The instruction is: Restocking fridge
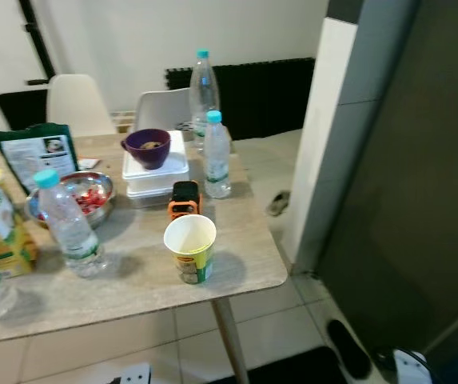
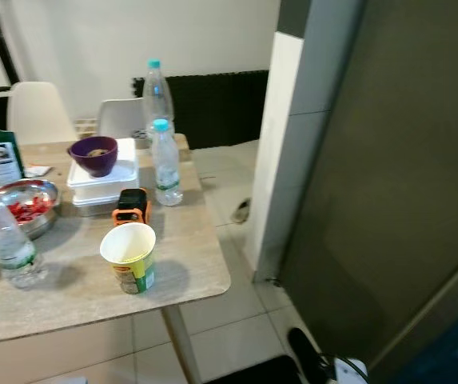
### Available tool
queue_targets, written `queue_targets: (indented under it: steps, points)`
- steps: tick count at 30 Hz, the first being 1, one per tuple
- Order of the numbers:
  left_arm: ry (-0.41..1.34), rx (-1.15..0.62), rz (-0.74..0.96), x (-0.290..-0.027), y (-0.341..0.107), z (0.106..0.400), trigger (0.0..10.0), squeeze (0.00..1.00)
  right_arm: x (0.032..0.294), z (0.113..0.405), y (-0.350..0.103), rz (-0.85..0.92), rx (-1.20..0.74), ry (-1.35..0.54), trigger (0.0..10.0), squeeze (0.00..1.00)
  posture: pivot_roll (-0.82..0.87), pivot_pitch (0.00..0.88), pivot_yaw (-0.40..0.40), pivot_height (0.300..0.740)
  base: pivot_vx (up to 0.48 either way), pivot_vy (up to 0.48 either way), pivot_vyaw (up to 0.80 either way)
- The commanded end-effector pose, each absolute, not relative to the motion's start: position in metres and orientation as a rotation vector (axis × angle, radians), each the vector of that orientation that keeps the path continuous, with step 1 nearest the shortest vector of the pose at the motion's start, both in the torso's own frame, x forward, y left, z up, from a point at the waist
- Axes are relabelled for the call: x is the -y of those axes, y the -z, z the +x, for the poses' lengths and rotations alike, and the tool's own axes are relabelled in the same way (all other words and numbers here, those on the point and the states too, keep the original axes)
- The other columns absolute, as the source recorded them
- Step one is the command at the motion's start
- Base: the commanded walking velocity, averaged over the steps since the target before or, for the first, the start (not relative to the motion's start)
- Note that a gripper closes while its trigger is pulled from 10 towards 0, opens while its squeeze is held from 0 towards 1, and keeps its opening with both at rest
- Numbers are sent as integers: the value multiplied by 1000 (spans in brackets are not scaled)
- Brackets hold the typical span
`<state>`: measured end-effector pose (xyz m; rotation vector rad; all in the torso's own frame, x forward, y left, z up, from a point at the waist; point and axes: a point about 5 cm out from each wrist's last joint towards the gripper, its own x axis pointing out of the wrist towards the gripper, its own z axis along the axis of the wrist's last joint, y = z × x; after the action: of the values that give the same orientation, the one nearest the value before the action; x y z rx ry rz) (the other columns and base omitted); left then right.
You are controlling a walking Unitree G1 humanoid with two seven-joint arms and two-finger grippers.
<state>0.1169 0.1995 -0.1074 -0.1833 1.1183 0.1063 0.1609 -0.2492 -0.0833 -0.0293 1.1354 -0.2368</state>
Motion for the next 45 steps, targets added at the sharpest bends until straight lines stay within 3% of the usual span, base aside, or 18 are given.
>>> queue_targets:
  steps: [1, 27, 32, 45]
  points:
    - [-103, -1111, -156, -205, 105, 121, 10000, 0, 245, 164, 83, -38, -1133, 216, 10000, 0, 33, 0, 15, 740, 0, 0, -775]
    - [-90, -1105, -180, -201, 106, 120, 10000, 0, 239, 159, 87, -54, -1154, 177, 10000, 0, 30, 0, 12, 740, 0, 0, -775]
    - [-79, -1104, -186, -200, 106, 121, 10000, 0, 238, 161, 86, -56, -1143, 170, 10000, 0, 28, 0, 12, 740, 0, 0, 0]
    - [-72, -1106, -207, -199, 106, 120, 10000, 0, 238, 162, 86, -59, -1140, 161, 10000, 0, 26, 0, 12, 740, 0, -385, 0]
